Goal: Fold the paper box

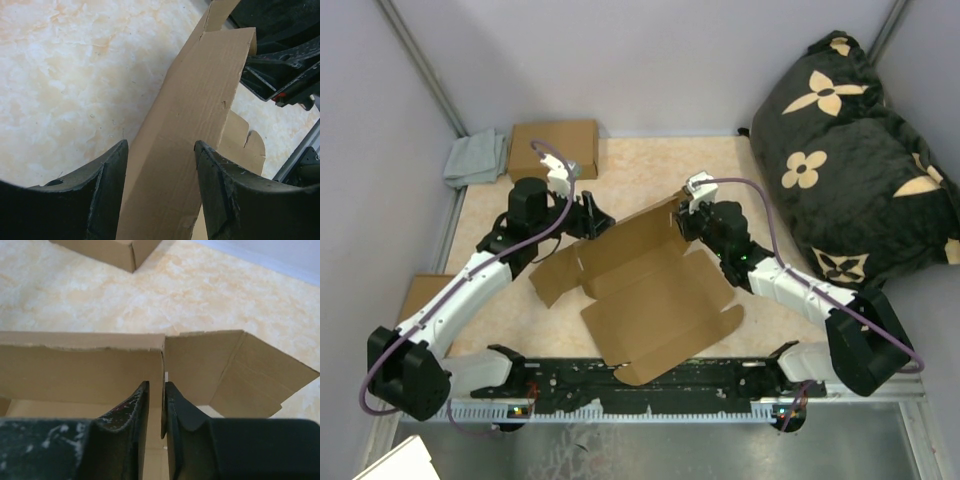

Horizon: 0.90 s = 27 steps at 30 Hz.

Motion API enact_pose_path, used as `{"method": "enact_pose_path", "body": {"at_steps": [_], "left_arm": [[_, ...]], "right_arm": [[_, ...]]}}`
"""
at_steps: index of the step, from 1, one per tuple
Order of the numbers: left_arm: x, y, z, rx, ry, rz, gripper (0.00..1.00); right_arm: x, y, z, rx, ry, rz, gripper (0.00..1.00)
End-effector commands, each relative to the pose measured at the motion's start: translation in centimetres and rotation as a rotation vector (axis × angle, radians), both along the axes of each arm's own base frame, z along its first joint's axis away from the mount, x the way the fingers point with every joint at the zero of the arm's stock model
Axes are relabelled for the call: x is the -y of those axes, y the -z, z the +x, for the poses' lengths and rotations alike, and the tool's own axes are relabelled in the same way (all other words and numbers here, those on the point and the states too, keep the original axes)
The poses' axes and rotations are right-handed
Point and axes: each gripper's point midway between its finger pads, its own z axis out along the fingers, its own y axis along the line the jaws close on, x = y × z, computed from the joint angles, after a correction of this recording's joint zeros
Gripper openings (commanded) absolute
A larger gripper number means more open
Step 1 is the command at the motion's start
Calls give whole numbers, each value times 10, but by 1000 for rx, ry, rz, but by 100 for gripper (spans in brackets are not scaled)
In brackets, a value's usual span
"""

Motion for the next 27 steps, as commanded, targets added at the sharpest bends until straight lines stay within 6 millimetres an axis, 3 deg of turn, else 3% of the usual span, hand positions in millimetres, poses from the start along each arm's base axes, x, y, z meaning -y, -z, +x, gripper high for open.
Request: {"method": "enact_pose_path", "body": {"at_steps": [1,18,23,27], "left_arm": [[-1,-13,-5,57,13,14,62],[-8,37,10,-33,-78,172,60],[-7,37,12,-37,-81,172,59],[-6,41,12,-50,-76,175,58]], "right_arm": [[-5,-18,-4,-9,-16,17,25],[-4,-16,0,-75,7,-14,45],[9,-26,-1,-66,62,-34,48],[32,-38,-5,-33,147,-49,56]]}}
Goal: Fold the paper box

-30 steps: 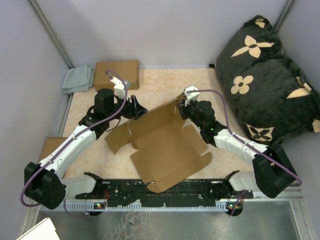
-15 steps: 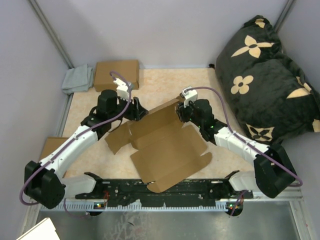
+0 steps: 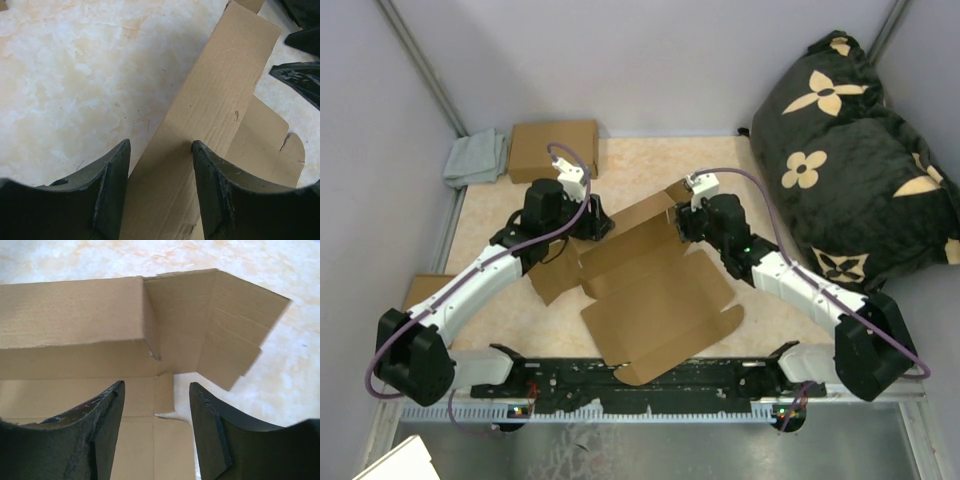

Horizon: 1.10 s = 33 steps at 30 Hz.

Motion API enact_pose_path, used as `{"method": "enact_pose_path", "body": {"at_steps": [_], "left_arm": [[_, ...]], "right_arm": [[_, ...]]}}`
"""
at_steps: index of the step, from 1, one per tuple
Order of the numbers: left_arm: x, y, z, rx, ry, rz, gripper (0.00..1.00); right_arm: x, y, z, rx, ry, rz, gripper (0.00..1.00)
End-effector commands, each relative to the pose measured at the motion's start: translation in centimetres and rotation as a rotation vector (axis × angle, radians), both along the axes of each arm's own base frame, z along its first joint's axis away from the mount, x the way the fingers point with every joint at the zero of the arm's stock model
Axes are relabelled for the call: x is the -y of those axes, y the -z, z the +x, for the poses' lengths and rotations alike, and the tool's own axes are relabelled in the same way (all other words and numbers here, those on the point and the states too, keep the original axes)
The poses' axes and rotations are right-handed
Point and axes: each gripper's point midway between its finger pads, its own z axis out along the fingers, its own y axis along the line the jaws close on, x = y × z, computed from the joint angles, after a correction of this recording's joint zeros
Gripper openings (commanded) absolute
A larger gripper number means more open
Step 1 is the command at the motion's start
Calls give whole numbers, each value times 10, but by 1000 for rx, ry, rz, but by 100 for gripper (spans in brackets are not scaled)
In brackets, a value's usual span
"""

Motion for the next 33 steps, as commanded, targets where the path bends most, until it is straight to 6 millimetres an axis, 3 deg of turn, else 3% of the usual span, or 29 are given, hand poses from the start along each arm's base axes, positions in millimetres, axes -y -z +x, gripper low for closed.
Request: {"method": "enact_pose_path", "body": {"at_steps": [1,6,9,14,21,27,30,33], "left_arm": [[-1,9,0,-25,1,36,57],[0,10,-1,-30,7,38,57],[1,10,-2,-35,12,33,57],[2,10,-2,-36,16,29,56],[3,11,-3,-39,21,28,56],[4,10,-3,-39,28,24,55],[4,10,-3,-39,28,22,55],[4,10,-3,-39,26,22,55]], "right_arm": [[25,-53,3,132,122,21,58],[77,-44,22,105,314,19,61],[89,-41,39,94,317,69,58],[77,-31,62,101,246,31,58],[73,-2,92,15,203,26,56],[67,5,109,11,159,60,55],[59,14,111,-19,124,80,49],[52,18,107,-39,93,106,32]]}}
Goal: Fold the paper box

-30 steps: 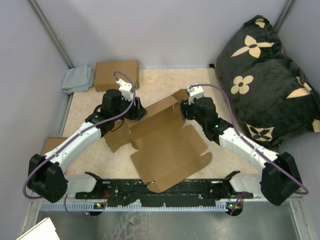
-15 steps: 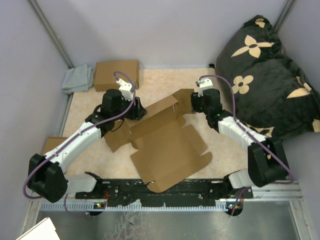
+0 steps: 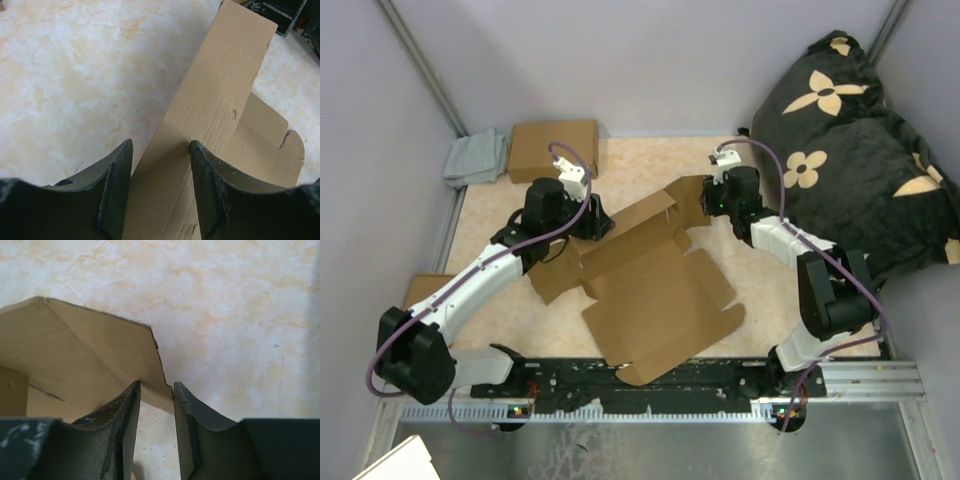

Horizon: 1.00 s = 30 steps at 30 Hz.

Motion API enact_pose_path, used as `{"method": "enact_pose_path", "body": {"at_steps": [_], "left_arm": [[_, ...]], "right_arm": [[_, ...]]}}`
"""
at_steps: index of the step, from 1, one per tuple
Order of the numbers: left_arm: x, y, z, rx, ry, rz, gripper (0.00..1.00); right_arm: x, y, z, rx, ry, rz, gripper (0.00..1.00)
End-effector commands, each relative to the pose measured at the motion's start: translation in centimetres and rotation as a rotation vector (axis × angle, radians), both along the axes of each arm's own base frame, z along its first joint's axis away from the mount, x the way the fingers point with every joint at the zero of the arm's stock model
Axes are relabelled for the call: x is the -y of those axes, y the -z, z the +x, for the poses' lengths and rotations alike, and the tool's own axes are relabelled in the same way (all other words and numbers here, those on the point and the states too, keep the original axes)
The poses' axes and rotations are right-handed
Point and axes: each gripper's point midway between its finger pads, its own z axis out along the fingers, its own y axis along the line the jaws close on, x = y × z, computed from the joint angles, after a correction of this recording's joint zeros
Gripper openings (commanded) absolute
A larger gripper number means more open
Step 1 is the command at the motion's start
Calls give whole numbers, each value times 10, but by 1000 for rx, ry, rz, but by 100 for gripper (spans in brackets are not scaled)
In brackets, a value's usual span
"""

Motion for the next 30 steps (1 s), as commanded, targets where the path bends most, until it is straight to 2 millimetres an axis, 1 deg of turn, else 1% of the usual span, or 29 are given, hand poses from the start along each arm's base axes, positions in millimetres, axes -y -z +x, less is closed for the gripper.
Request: {"method": "enact_pose_path", "body": {"at_steps": [1,2,4,9,11,17,18,22,27,30], "left_arm": [[2,9,-4,-36,19,22,55],[2,8,-4,-35,18,21,55],[2,8,-5,-36,19,20,55],[5,8,-6,-39,31,10,55],[6,8,-6,-42,38,6,55],[9,10,-8,-58,53,-7,54],[10,10,-8,-58,53,-9,54],[11,10,-9,-65,59,-13,54],[12,11,-10,-69,65,-18,54],[13,11,-11,-74,70,-23,54]], "right_arm": [[-18,-29,10,72,-66,85,26],[-19,-29,7,64,-66,93,21],[-19,-30,0,49,-69,100,15],[-19,-38,-23,13,-70,147,10],[-20,-42,-33,-3,-79,173,10],[-26,-38,-64,-51,-98,194,9],[-28,-41,-69,-44,-106,201,9],[-38,-42,-88,-58,-143,218,9],[-49,-39,-103,-76,-173,235,9],[-51,-30,-107,-102,-176,234,10]]}}
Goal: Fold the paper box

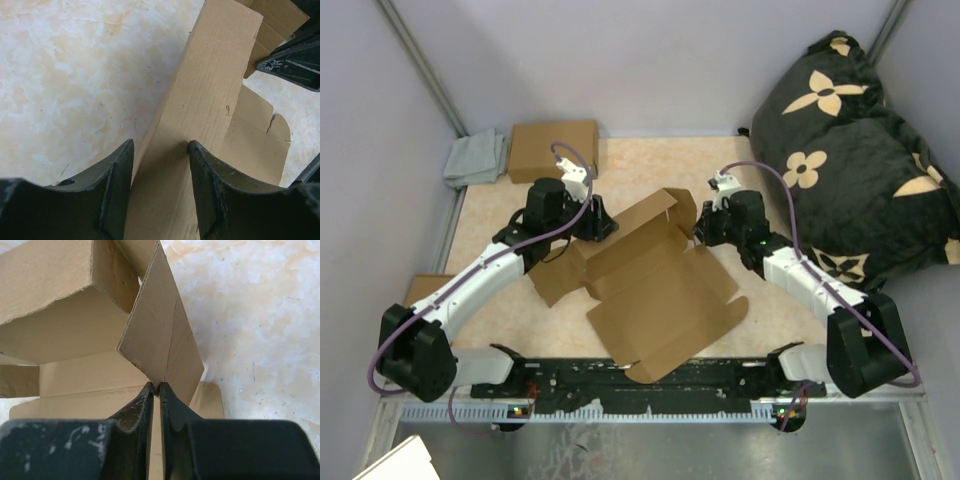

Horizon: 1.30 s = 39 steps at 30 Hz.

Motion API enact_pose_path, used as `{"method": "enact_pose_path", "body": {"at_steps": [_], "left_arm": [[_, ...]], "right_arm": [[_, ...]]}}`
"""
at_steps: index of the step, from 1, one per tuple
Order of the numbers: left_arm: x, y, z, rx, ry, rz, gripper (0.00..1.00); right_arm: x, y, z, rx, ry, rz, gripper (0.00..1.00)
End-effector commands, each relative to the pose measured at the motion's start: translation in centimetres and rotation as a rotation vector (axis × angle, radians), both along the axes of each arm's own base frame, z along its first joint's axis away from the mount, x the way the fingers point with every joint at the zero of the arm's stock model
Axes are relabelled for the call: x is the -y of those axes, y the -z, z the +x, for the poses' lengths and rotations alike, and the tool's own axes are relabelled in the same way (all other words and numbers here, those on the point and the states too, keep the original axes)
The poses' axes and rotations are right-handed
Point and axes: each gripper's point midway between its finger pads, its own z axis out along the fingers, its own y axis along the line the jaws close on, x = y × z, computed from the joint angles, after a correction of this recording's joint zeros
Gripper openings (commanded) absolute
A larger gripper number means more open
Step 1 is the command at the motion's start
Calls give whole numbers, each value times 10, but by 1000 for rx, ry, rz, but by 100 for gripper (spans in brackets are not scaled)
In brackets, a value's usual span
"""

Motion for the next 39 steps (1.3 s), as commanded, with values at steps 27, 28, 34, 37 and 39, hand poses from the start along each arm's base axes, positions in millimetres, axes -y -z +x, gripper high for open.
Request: {"method": "enact_pose_path", "body": {"at_steps": [27,28,34,37,39], "left_arm": [[6,14,-8,-63,33,10,51],[6,13,-7,-62,33,10,51],[6,12,-8,-57,36,9,51],[7,12,-8,-61,38,7,50],[7,13,-8,-63,37,7,50]], "right_arm": [[-14,-48,-14,177,-67,6,56],[-4,-56,-10,211,-14,-6,56],[83,-89,39,302,367,89,47],[92,-78,71,260,407,68,40],[85,-67,92,225,379,36,41]]}}
